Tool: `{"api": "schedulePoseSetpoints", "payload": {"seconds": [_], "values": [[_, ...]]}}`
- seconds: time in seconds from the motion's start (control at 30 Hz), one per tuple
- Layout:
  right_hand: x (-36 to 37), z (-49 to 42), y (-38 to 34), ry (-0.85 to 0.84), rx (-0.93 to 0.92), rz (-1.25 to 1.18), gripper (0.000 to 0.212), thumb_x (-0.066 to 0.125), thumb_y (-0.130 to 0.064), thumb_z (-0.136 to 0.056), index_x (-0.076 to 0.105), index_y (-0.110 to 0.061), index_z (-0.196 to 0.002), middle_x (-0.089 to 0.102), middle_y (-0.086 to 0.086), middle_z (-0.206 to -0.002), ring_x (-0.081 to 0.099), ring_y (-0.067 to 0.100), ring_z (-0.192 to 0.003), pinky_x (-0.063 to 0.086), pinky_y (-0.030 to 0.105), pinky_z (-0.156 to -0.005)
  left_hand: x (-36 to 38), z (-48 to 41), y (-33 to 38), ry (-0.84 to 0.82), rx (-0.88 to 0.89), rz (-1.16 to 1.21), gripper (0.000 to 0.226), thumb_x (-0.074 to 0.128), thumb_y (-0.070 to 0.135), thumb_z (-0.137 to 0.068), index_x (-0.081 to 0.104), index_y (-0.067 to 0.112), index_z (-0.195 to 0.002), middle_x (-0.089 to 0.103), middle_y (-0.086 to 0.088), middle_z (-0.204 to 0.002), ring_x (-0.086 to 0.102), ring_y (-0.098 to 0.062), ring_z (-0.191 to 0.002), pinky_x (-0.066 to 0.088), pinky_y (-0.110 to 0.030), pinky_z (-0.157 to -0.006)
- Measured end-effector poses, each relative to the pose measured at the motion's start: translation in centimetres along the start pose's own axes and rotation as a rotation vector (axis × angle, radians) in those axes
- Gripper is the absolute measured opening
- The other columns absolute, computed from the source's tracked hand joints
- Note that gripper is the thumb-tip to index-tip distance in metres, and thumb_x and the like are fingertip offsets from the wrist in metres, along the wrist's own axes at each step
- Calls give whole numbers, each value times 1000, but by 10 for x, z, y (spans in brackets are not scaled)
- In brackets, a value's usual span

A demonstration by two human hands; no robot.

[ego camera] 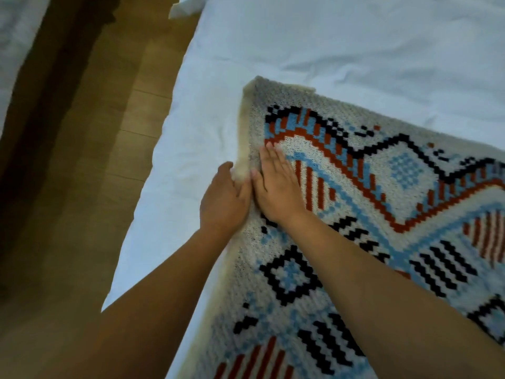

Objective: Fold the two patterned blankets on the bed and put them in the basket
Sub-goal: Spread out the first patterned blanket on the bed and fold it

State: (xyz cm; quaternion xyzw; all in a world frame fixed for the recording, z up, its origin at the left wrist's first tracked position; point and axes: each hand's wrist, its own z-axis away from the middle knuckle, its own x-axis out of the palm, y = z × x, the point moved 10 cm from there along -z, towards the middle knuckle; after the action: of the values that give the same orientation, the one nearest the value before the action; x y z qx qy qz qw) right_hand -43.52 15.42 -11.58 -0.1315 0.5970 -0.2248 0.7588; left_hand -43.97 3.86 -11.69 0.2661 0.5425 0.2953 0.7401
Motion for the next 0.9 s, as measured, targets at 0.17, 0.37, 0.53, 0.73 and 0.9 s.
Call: {"api": "schedulePoseSetpoints", "payload": {"seconds": [0.17,0.37,0.53,0.73,0.9], "values": [[15,72,11,9,97,70,58,22,-40,-99,2,-15,-148,1,3,-158,-5,13,-145,-9,30,-115,4,87,-21,-61,-54,41,51,50,52,-84,32,28,-125,54,15,-86,54,-12,-70,39,-26,-59],[58,148,-6,-56,95,119,61,14,-46,-98,-15,-18,-143,-22,-2,-151,-28,11,-135,-20,29,-110,-9,129,-61,-43,-92,4,21,46,30,-94,43,9,-90,64,-19,-90,60,-36,-81,42,-34,-63],[91,188,-32,-132,17,218,61,10,-50,-96,-24,-21,-137,-28,0,-148,-32,15,-134,-19,32,-110,-37,141,-108,-9,-222,-92,26,44,39,-94,41,13,-92,60,-10,-83,57,-30,-75,38,-31,-61],[96,224,-39,-112,81,189,65,13,-50,-96,-15,-16,-145,-21,2,-153,-23,17,-140,-17,33,-111,-32,193,-117,-154,-126,-63,42,48,62,-83,42,23,-98,52,12,-72,53,-11,-66,38,-26,-54],[116,271,-51,-121,57,211,61,11,-46,-97,-23,-17,-139,-29,-2,-145,-32,13,-132,-21,31,-110,-26,279,-149,-193,-69,-124,38,49,60,-83,43,23,-83,51,11,-65,59,-17,-63,37,-27,-50]]}}
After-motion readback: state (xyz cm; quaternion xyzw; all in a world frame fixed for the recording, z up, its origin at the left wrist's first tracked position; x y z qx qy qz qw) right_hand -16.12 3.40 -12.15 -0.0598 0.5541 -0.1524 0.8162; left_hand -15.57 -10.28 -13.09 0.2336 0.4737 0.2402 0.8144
